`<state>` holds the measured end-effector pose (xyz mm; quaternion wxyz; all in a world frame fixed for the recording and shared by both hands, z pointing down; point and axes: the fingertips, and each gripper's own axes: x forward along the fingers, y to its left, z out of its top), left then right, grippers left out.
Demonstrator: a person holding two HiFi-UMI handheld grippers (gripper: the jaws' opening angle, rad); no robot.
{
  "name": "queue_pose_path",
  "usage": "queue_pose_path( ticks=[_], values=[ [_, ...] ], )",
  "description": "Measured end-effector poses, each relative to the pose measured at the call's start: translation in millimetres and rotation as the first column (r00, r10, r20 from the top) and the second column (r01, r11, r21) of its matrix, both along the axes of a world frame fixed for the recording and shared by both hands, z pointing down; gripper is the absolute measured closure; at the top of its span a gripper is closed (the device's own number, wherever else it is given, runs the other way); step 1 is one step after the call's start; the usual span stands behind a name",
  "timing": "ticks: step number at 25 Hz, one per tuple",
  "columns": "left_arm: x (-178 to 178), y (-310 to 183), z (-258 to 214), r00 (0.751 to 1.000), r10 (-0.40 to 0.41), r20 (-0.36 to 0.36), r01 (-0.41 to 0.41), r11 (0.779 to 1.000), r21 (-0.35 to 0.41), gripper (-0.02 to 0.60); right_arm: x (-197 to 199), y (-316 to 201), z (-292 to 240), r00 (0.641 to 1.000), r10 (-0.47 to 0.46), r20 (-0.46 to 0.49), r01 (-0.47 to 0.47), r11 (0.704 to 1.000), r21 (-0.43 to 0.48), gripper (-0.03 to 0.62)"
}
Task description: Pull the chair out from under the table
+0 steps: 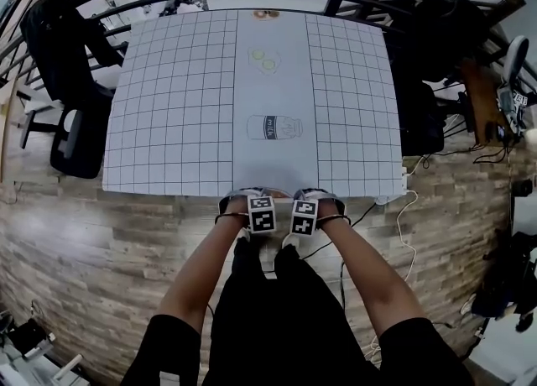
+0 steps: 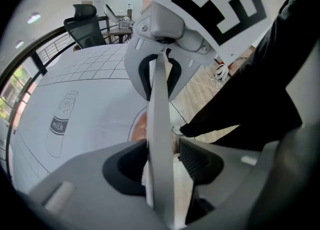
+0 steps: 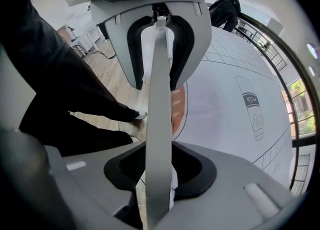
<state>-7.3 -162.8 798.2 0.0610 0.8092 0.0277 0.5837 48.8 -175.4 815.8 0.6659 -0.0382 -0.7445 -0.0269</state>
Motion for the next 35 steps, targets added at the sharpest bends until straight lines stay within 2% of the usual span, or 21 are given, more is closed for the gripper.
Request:
queue_pose_path(
  ticks=[4,12,26,35],
  values=[
    [-3.6,-1.7,6.1,1.000,-0.028,0.007,0.028,1.000,0.011,0.412,-1.5,1.8,4.3,1.000,0.022,-0.001,-0.022,1.000,-0.008,0.461],
    [-1.0,-2.2,13.4,1.000,-0.004,0.031,0.004,1.000,0.021,0.397,1.4,-1.5,11.6,1.000,-0.011,-0.003,0.011,1.000,0.018,0.468],
    [-0.9,-3.9,26.1,0.997,-0.026,0.067,0.027,1.000,-0.010,0.398,1.4,-1.2,16.8,0.999,-0.021,-0.046,0.020,1.000,-0.022,0.479],
    [-1.1,-8.6,27.9,0.996,-0.046,0.081,0.043,0.998,0.042,0.451,1.6,-3.5,18.1,0.999,0.009,-0.046,-0.008,1.000,0.014,0.516]
  ],
)
